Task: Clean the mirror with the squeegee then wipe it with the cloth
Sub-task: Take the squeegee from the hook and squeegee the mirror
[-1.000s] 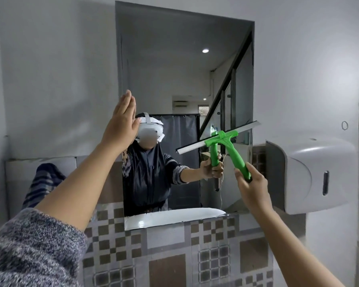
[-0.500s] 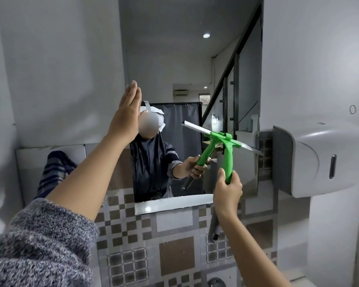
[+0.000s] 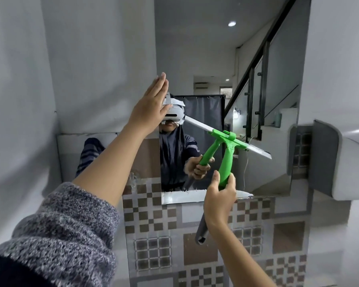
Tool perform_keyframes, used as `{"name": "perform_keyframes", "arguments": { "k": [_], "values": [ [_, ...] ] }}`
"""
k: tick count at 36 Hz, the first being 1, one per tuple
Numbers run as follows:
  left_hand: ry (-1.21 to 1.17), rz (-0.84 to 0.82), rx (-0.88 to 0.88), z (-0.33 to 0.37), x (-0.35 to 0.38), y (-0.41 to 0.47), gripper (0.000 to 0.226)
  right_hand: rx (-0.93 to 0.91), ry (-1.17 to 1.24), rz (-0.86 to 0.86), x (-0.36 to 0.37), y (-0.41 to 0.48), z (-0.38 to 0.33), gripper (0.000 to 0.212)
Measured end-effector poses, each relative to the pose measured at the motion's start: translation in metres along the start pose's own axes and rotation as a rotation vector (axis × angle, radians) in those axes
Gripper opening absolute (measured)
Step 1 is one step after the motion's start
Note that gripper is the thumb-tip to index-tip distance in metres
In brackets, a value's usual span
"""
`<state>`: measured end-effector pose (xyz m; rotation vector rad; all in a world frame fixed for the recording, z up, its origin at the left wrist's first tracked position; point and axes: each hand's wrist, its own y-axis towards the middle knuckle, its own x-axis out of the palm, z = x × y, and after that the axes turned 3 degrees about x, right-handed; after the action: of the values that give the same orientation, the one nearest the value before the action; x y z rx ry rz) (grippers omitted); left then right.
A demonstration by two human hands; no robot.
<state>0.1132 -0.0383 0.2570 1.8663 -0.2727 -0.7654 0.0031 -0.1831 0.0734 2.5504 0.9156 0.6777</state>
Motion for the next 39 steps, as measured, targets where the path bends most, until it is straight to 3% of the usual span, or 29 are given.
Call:
{"name": "perform_keyframes", "arguments": {
  "k": [10,20,30,39],
  "values": [
    [0.025,-0.032,0.006,-0.002,-0.009,-0.007,0.063,-0.029,-0.016,-0.078,0.013,-0.019,0.007,0.013],
    [0.028,-0.039,-0.042,0.003,-0.008,-0.015,0.063,-0.110,-0.189,-0.182,0.012,-0.031,0.019,0.019],
    [-0.016,0.000,-0.122,0.015,0.002,-0.022,0.059,-0.230,-0.508,-0.291,-0.030,-0.006,0.020,0.032],
    [-0.043,0.023,-0.201,0.024,0.012,-0.024,0.062,-0.522,-0.976,-0.391,-0.086,0.046,-0.004,0.042]
  ]
}}
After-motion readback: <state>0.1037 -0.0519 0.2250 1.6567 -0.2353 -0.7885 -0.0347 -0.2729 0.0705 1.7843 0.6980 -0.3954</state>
